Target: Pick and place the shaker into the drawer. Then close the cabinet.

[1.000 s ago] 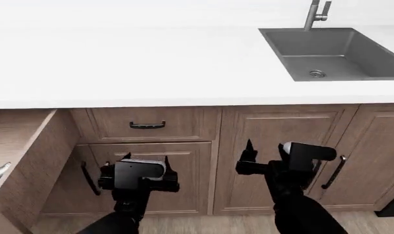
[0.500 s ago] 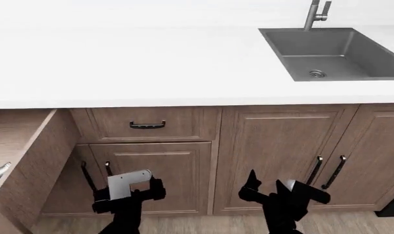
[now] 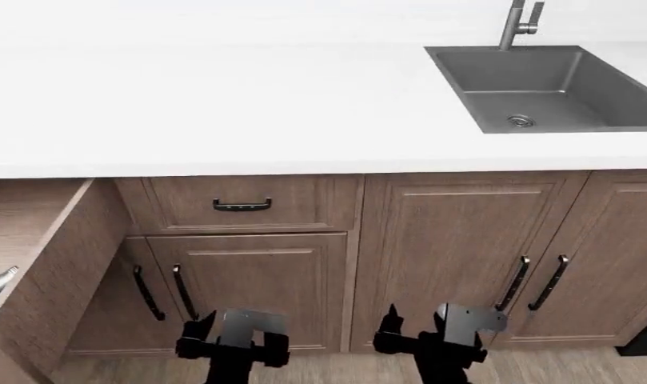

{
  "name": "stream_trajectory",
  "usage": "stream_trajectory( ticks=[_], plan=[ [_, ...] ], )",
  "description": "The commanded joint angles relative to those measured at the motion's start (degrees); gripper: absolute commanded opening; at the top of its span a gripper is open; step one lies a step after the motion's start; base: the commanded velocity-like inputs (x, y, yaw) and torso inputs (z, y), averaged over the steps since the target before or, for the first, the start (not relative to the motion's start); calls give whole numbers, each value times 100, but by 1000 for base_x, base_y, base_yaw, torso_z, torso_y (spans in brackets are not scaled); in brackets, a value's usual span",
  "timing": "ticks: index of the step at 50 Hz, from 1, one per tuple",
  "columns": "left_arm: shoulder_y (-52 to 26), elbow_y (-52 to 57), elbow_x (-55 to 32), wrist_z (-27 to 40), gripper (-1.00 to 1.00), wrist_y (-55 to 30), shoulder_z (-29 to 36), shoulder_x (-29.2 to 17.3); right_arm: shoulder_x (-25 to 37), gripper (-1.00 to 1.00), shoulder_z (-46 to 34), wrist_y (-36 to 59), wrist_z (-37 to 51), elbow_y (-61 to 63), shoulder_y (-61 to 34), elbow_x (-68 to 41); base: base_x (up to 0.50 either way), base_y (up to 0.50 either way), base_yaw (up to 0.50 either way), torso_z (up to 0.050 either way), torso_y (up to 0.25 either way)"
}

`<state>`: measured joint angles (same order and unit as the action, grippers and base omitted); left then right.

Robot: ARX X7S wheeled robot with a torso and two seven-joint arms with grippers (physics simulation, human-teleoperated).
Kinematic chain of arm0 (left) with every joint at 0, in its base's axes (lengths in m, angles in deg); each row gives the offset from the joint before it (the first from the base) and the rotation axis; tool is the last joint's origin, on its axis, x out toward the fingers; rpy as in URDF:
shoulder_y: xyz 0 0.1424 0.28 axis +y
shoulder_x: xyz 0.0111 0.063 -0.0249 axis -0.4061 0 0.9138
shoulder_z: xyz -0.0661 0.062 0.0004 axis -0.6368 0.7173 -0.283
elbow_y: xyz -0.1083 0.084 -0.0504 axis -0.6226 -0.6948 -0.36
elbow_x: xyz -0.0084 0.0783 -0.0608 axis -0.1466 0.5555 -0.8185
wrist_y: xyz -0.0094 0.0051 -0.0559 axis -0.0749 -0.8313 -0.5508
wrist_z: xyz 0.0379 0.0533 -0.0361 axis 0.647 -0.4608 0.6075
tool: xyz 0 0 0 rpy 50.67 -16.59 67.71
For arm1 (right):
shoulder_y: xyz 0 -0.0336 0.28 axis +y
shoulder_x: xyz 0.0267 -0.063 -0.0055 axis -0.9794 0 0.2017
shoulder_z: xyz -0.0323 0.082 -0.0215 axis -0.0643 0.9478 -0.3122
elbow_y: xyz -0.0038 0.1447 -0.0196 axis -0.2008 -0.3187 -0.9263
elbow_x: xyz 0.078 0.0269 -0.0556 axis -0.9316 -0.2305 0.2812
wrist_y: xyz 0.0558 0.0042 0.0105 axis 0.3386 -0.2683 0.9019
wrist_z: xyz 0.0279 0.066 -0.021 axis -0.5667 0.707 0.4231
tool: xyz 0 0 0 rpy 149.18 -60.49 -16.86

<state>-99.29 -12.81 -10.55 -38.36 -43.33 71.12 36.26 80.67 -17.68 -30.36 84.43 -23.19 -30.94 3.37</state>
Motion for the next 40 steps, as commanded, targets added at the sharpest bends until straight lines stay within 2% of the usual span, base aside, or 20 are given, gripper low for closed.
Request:
stream_trajectory(
  ticks=[1, 4, 10, 15, 23, 40],
  plan=[
    [108, 539, 206, 334, 100, -77, 167, -252, 25, 100, -187, 98, -55, -35, -52, 116, 0, 0, 0, 0, 0],
    [79, 813, 304, 507, 100, -257, 273, -361, 36, 100, -213, 89, -73, -22, -47, 129, 0, 0, 0, 0, 0],
    [133, 764, 350, 613, 100, 113, 161, -371, 74, 100, -219, 31, -49, 174, 40, 122, 0, 0, 0, 0, 0],
    [178, 1129, 1123, 1199, 100, 385, 545, -548, 118, 100, -201, -23, -12, 454, 170, 80, 0, 0, 0, 0, 0],
    [177, 986, 1425, 1281, 100, 536, 682, -490, 122, 100, -407, 117, -77, 377, 80, 214, 0, 0, 0, 0, 0],
    [173, 729, 1225, 1071, 100, 559, 530, -379, 130, 100, -463, 280, -235, 384, 49, 62, -12, -485, 0, 0, 0]
  ],
)
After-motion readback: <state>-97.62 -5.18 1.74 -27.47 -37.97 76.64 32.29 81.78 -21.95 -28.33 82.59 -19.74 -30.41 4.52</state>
